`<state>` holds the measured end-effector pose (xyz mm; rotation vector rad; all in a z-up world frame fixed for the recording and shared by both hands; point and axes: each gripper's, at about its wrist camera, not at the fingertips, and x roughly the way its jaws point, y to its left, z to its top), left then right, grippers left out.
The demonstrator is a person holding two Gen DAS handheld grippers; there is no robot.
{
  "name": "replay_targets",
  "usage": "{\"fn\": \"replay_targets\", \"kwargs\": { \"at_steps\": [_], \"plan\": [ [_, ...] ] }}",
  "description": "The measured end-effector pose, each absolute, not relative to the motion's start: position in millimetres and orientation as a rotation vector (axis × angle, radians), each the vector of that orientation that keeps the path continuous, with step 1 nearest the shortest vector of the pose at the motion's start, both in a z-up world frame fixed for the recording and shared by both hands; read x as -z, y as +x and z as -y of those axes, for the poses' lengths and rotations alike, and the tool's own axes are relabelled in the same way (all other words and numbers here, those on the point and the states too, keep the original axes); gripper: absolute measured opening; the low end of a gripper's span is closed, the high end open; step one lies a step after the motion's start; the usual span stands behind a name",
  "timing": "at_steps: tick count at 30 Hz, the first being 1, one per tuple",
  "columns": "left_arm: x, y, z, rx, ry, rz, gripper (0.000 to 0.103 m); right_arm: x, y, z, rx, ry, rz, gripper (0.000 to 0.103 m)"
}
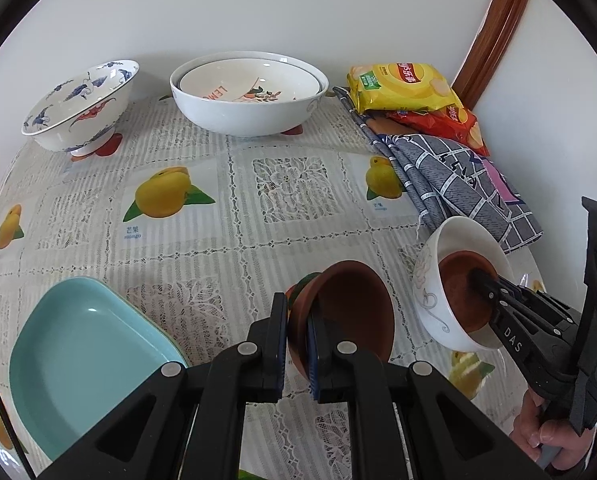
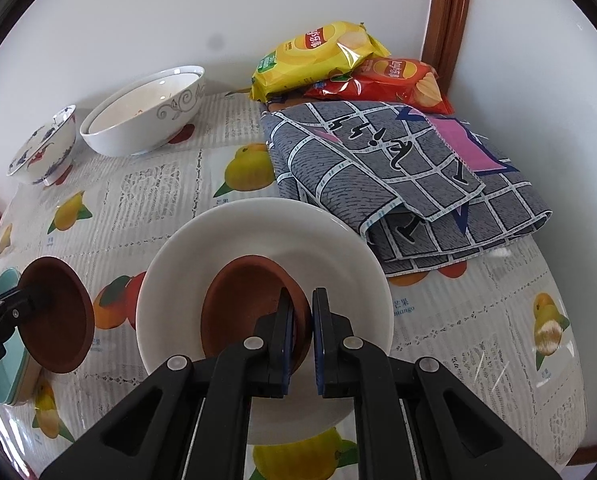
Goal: Organize plates and bowls
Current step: 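Lower the terracotta dish into the white bowl and open the right gripper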
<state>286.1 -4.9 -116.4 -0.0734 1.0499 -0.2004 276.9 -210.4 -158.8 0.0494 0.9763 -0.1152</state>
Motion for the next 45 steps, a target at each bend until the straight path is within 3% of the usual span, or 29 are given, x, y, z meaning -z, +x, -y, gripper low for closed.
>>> {"fn": "replay_targets", "kwargs": {
  "at_steps": [19, 24, 26, 29, 40, 45],
  "plan": [
    [119, 284, -5, 0.176, -0.09, -1.063, 0.009, 171, 285, 196, 0.171, -0.144, -1.004, 0.018],
    [117, 282, -9, 0.169, -0.097, -1.062, 0.01, 169, 286, 195, 0.167, -0.154, -1.018, 0.023],
    [116, 281, -10, 0.169, -0.098, -1.06, 0.01, 166, 285, 196, 0.176, -0.143, -1.007, 0.032],
    [112, 278, -9, 0.173, -0.097, -1.051, 0.01, 160, 280, 196, 0.153, -0.135, -0.998, 0.037],
    [91, 264, 21, 0.212, -0.096, -1.013, 0.01, 120, 233, 225, 0.136, -0.03, -0.874, 0.04],
    [83, 257, 49, 0.256, -0.087, -0.997, 0.01, 105, 202, 251, 0.183, -0.008, -0.822, 0.05]
  ]
}}
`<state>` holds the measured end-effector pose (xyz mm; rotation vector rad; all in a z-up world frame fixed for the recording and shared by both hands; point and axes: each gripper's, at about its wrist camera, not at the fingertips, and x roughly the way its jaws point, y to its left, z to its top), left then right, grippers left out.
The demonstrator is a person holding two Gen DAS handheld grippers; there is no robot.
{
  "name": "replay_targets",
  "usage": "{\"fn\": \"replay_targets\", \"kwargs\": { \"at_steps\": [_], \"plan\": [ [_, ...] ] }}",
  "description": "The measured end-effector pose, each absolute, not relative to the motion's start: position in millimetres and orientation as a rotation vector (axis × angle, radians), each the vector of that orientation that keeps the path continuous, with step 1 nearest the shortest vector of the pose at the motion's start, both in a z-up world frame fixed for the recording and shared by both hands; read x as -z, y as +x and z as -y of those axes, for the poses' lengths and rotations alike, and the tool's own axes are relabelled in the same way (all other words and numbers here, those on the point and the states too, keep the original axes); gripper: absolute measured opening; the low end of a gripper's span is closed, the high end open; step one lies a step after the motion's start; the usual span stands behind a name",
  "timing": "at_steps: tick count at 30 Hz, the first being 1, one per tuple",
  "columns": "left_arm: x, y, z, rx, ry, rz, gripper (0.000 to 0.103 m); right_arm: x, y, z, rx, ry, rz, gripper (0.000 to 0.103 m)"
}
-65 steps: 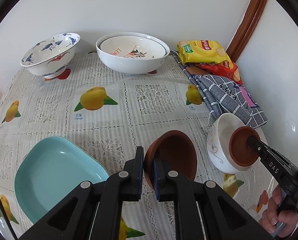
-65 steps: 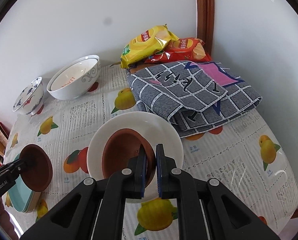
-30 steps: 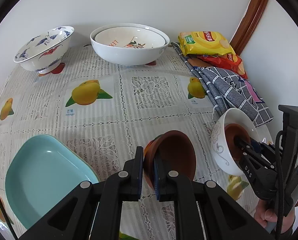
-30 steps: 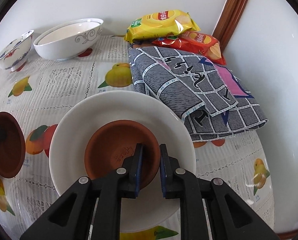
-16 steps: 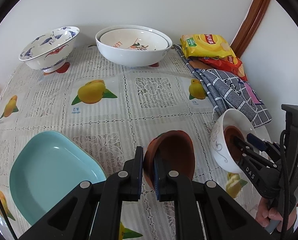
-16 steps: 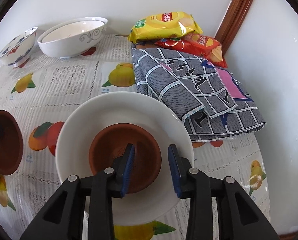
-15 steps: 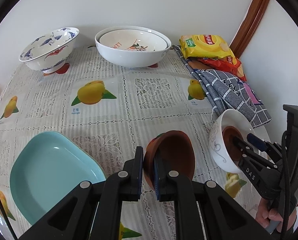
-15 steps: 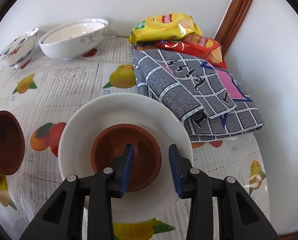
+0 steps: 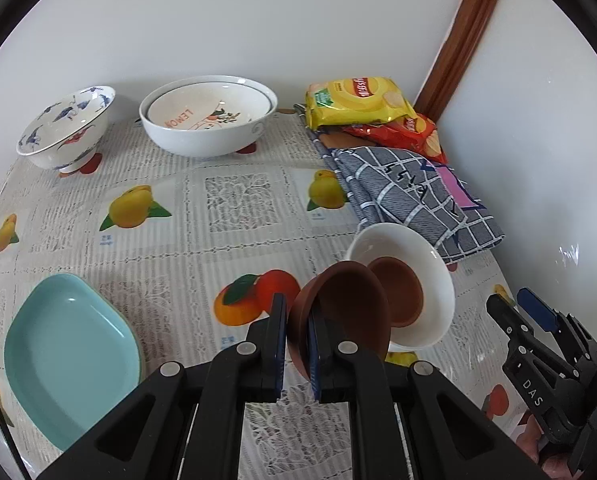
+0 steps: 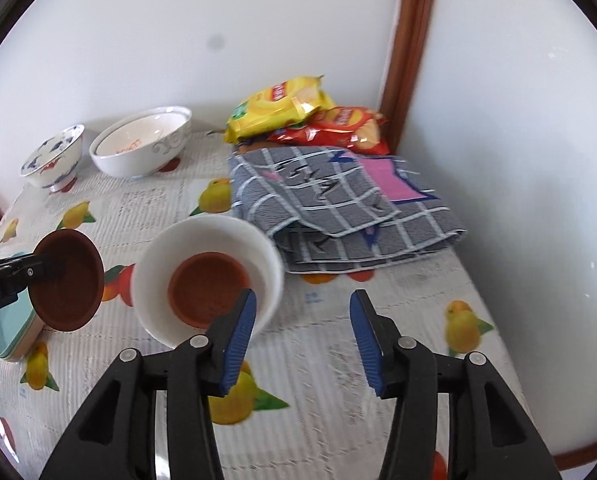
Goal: Organize plates and bowls
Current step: 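Lower the terracotta dish into the white bowl and open the right gripper, then lower the left gripper's terracotta dish into the white bowl and open it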
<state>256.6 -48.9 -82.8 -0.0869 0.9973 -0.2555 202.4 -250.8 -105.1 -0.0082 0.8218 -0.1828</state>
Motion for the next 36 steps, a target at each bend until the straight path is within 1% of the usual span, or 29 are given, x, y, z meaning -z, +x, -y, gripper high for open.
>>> {"fn": "replay_targets", "kwargs": {
  "at_steps": [2, 15, 36],
  "plan": [
    [81, 255, 61, 0.265, -0.071, -0.998, 0.01, 103, 192, 260, 0.197, -0.002, -0.81, 0.053],
    [80, 261, 101, 0.28, -0.061, -0.999, 0.01, 110, 167, 302, 0.209, 0.066, -0.824, 0.053],
    [116, 296, 125, 0.292, -0.08, -1.066, 0.01, 129, 175, 315, 0.194, 0.064, -0.842, 0.053]
  ]
}}
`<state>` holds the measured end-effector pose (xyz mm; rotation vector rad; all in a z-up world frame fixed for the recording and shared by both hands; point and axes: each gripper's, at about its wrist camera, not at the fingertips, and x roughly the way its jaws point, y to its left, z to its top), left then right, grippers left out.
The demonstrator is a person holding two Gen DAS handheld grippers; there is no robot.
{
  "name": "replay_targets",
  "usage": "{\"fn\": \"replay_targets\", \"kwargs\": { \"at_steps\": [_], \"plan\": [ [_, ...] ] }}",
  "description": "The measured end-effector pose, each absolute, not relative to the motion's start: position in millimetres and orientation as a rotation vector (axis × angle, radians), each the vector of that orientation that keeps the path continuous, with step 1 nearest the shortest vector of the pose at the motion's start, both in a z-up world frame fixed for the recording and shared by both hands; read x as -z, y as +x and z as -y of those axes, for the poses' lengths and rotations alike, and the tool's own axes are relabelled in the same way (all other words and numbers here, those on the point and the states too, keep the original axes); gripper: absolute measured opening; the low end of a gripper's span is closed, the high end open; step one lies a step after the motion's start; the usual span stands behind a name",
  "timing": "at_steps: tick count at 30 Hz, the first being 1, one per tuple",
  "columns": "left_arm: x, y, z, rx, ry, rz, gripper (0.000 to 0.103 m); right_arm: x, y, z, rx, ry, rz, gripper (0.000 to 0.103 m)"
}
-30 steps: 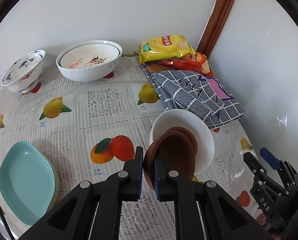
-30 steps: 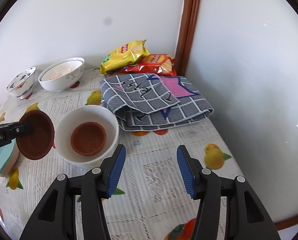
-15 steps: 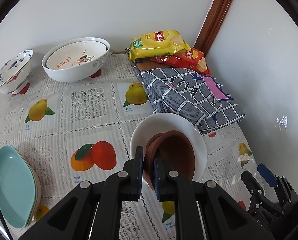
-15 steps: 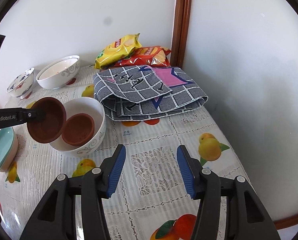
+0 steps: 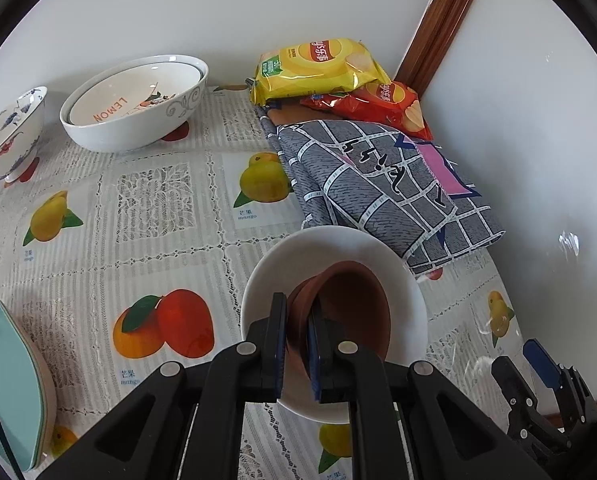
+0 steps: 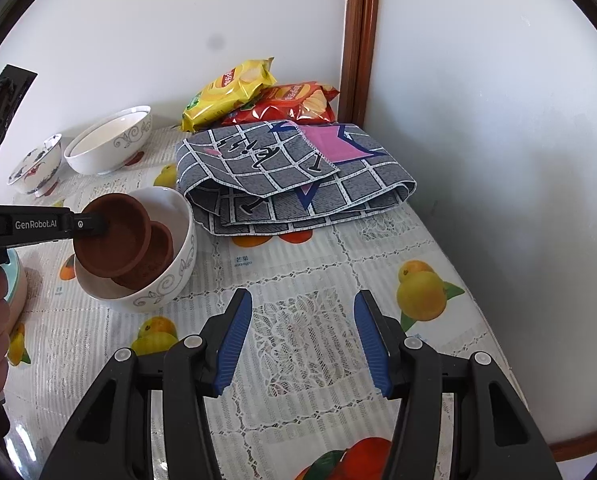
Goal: Organize plates and bowls
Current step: 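Lower the left gripper's terracotta dish into the white bowl and open it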
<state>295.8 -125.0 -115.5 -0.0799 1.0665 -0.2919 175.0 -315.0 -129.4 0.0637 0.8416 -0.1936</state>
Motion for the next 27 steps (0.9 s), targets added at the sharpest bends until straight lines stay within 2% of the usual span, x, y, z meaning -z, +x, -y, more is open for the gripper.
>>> {"fn": "replay_targets", "kwargs": {
  "at_steps": [27],
  "plan": [
    [123, 299, 134, 0.342, -0.035, -1.084, 0.012, 129, 181, 298, 0.153, 0.053, -0.85, 0.053]
  ]
}}
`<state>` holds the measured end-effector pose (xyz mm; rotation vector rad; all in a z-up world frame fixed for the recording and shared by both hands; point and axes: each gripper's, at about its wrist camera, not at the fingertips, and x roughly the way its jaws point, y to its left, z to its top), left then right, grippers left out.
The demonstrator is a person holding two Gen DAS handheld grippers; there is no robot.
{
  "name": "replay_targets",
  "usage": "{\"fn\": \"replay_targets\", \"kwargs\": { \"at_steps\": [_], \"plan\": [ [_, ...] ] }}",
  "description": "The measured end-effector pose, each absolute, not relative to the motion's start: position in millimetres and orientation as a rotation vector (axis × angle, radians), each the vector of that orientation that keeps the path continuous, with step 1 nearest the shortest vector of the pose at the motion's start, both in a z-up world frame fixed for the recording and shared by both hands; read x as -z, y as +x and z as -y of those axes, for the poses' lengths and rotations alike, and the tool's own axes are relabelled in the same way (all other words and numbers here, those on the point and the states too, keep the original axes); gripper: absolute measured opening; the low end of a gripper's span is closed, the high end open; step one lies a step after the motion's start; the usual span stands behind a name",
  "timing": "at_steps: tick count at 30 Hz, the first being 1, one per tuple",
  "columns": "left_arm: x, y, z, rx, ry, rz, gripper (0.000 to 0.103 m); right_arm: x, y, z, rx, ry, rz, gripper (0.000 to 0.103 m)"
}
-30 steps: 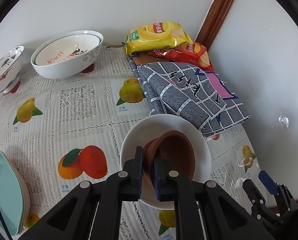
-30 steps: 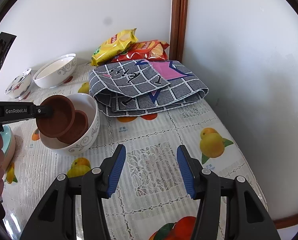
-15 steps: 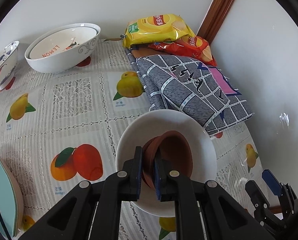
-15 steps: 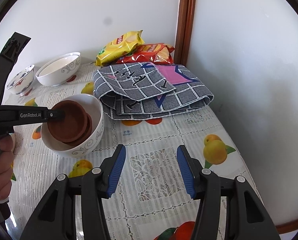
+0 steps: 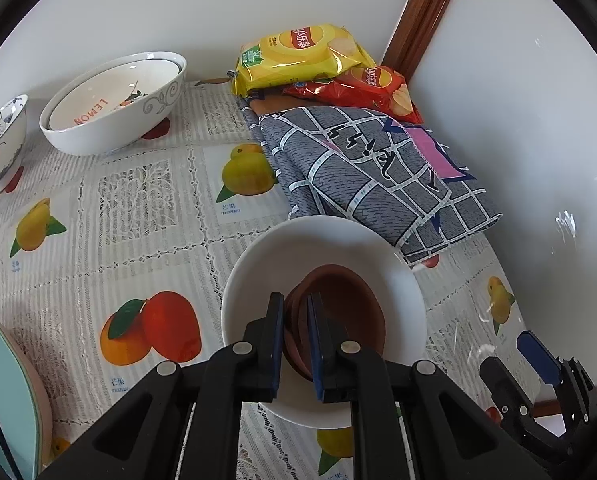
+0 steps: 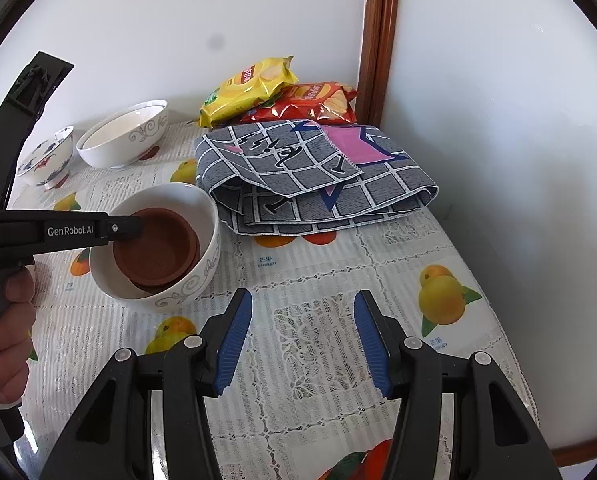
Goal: Organize plates and bowls
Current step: 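Lower the left gripper's terracotta dish into the white bowl and open it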
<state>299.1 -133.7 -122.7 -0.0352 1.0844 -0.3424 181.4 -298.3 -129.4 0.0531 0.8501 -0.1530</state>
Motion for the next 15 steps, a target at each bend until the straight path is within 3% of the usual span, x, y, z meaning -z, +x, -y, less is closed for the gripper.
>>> {"fn": "replay_targets", "kwargs": {
  "at_steps": [9, 12, 15],
  "plan": [
    [99, 290, 116, 0.306, -0.013, -1.007, 0.012, 121, 191, 292, 0.115, 0.075, -0.841, 0.053],
    [100, 292, 108, 0.269, -0.007, -1.011, 0.025, 118, 197, 287, 0.09, 0.104, -0.836, 0.053],
    [105, 295, 101, 0.251, -0.014, -1.026, 0.028, 120, 209, 284, 0.068, 0.138, -0.852, 0.052]
  ]
}}
